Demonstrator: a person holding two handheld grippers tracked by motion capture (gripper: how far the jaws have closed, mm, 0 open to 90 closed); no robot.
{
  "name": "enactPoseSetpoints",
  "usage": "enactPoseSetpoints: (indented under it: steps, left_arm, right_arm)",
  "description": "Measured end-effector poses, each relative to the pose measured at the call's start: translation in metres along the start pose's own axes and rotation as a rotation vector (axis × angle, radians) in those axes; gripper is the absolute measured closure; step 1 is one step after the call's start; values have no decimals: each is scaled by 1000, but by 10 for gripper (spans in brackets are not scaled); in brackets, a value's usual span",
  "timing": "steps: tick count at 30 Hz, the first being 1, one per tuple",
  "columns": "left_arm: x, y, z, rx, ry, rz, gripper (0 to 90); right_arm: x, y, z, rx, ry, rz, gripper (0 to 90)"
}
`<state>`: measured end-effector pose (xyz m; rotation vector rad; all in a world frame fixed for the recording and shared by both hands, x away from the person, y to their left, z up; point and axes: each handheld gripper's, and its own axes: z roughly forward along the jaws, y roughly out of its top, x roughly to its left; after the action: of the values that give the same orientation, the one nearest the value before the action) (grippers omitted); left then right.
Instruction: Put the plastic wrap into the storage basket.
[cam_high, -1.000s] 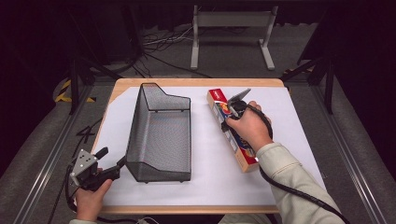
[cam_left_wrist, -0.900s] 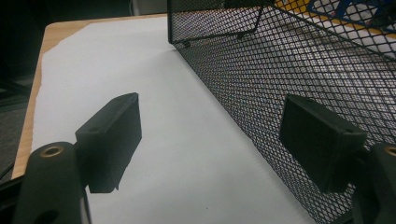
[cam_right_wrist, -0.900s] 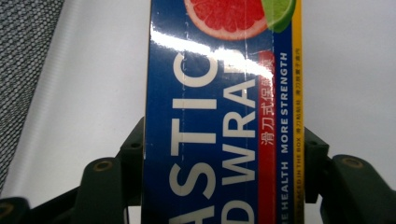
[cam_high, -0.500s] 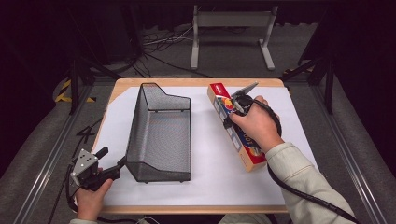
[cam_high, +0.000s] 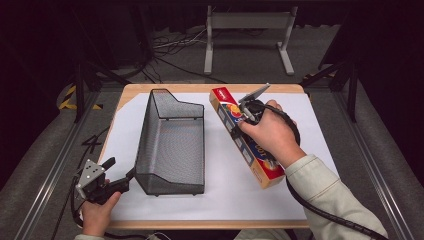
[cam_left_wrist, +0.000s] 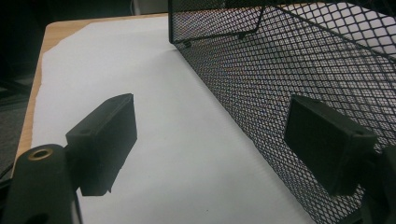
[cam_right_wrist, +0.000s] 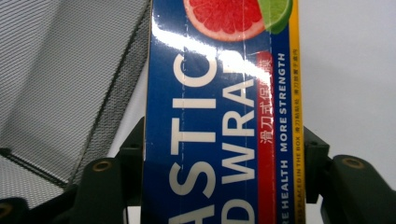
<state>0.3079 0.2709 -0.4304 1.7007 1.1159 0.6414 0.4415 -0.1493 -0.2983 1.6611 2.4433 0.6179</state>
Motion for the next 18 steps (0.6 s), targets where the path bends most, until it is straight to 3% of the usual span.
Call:
enactPoseSetpoints:
  steps: [4,18]
  left_arm:
    - [0,0,0,0,0,3,180]
    - [0,0,0,-3,-1,1,180]
  right_arm:
    - [20,1,-2,-3,4,-26,398]
    - [66,13,1,4,48,-58,398]
